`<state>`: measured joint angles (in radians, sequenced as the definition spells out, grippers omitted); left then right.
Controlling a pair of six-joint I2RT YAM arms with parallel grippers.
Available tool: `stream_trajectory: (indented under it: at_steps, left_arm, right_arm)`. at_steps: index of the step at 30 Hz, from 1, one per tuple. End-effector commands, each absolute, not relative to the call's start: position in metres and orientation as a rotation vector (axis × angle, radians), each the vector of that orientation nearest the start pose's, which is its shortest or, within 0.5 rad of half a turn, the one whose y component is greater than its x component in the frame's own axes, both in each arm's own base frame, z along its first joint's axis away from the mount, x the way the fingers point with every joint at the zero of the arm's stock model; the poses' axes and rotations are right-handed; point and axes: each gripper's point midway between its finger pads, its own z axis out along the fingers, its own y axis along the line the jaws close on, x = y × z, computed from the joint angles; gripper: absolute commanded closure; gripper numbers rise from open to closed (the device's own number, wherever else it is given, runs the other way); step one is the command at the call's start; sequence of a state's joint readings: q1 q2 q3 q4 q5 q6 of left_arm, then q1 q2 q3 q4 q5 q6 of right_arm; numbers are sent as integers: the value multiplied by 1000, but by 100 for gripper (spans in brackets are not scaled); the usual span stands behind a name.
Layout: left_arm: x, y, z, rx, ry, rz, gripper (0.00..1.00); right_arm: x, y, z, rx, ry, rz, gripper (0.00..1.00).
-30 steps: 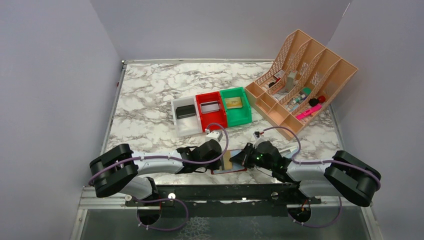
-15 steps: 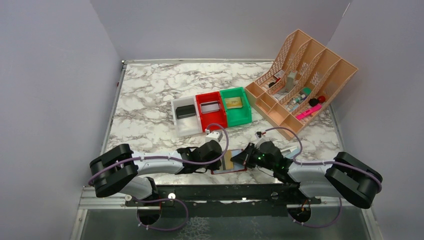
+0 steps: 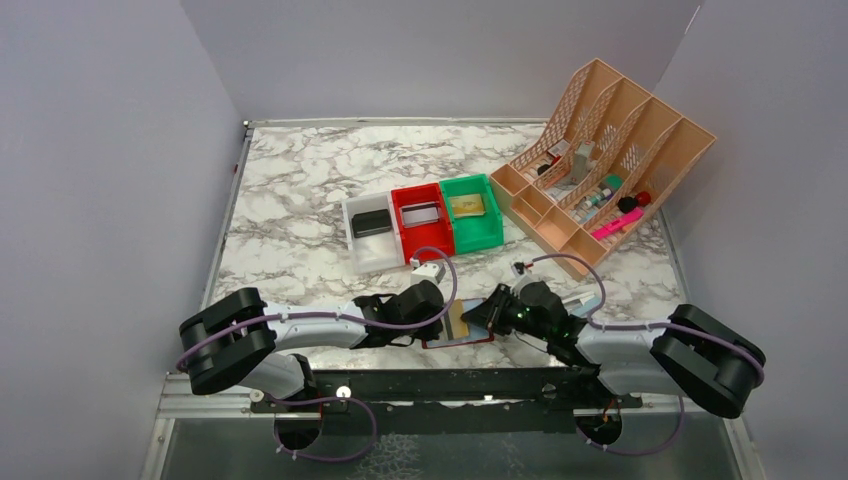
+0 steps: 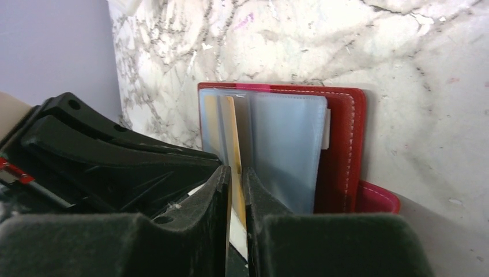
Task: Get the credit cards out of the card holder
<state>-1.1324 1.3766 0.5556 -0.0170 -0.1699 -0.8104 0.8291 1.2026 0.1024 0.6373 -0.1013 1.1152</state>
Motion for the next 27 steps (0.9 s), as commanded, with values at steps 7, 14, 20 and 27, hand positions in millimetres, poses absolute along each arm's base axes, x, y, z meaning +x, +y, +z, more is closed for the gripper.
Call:
stream_trajectory:
  at_steps: [7,14,20,27]
  left_arm:
    - [127,-261,-6,379,2605,-463,98]
    - [127,-261,-6,377,2605,-466,98]
    - [127,-260,-5,373,2602,-470,99]
    - [126,-257,-6,367,2600,-466,99]
  right_arm:
    - [157,265,39,242,2291,1310,81]
    - [157,263,37,256,2295,1304,81]
    - [157,258,31,305,2302,1282,91]
    - [162,243,25,385,2299,1197,94]
